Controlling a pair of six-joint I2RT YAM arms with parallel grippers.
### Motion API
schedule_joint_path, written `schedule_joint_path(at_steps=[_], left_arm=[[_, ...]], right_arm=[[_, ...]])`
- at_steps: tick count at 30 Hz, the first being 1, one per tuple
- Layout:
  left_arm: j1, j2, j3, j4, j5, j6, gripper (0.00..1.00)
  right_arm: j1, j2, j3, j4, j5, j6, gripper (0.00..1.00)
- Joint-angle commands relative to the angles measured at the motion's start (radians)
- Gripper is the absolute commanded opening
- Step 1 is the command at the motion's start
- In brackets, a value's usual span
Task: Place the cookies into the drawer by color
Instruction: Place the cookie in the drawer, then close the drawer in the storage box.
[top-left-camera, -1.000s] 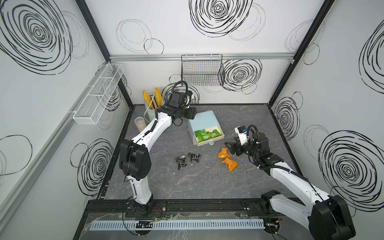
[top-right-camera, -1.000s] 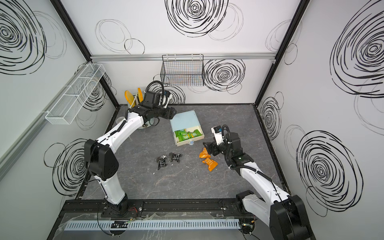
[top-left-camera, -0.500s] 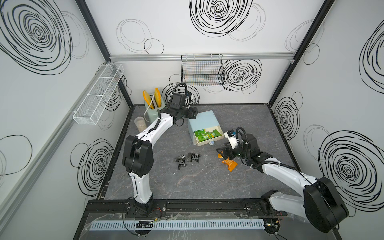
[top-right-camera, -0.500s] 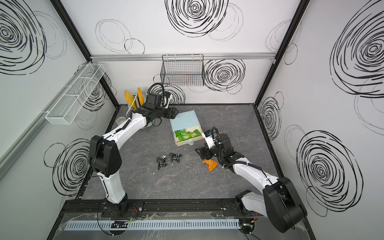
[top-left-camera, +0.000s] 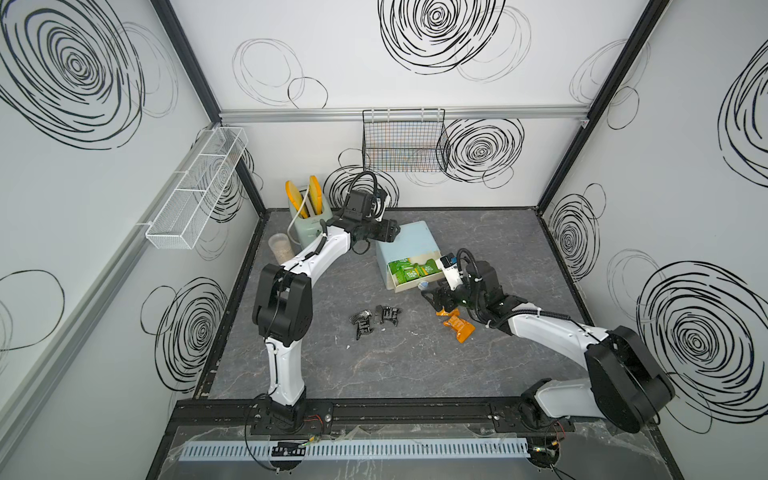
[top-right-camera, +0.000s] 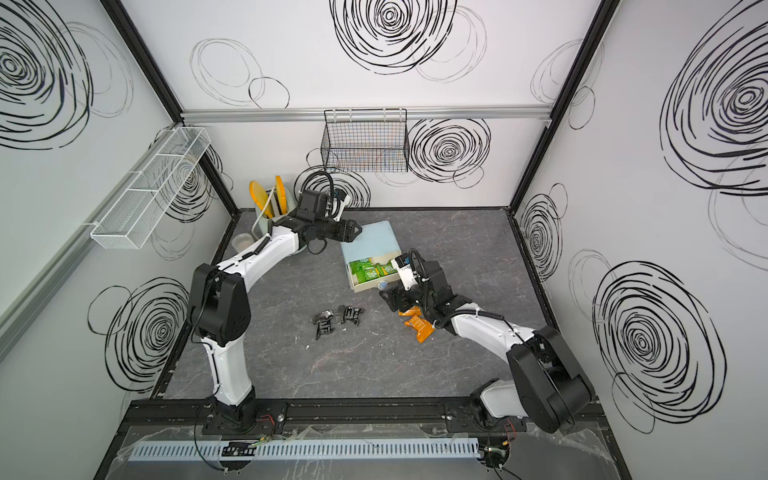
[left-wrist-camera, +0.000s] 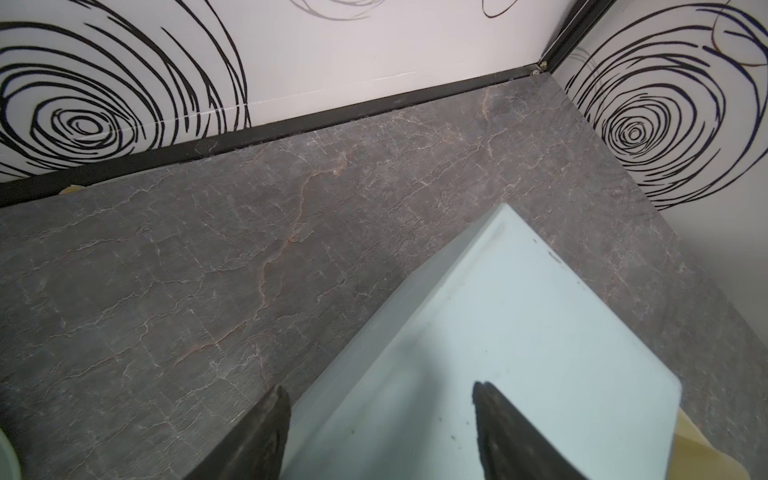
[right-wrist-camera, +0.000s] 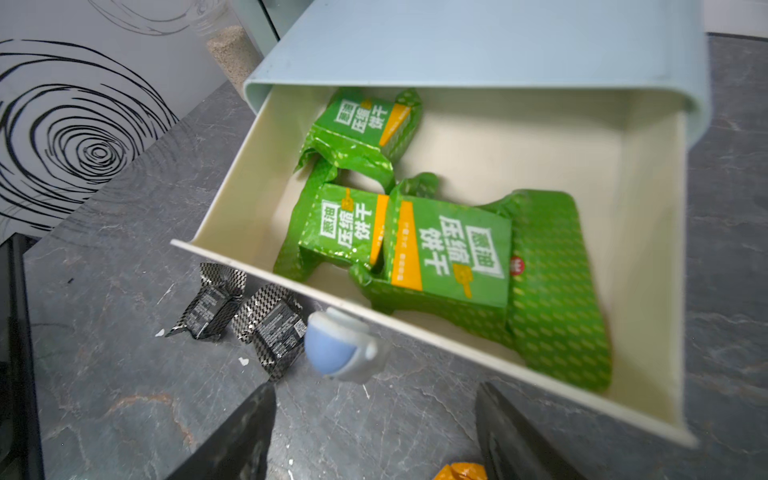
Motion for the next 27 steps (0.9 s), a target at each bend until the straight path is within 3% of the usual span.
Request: schedule_joint_path(at_steps=[1, 13, 27], left_arm=[[-0.001, 0.026, 0.033, -0.027, 0.037, 0.013, 0.73], [-0.009, 0.048, 0.056, -0.07, 0.06, 0.033, 0.63], [-0.012, 0.05, 0.062, -0.088, 0.086, 0.041, 0.63]], right_arm=[[0.006, 0.032, 0.044, 0.037, 0.046, 0.008, 0.74], [0.01, 0.122, 0.125, 0.052, 0.048, 0.017, 0.71], [0.019, 0.178, 0.2, 0.051, 0.074, 0.015, 0.75]])
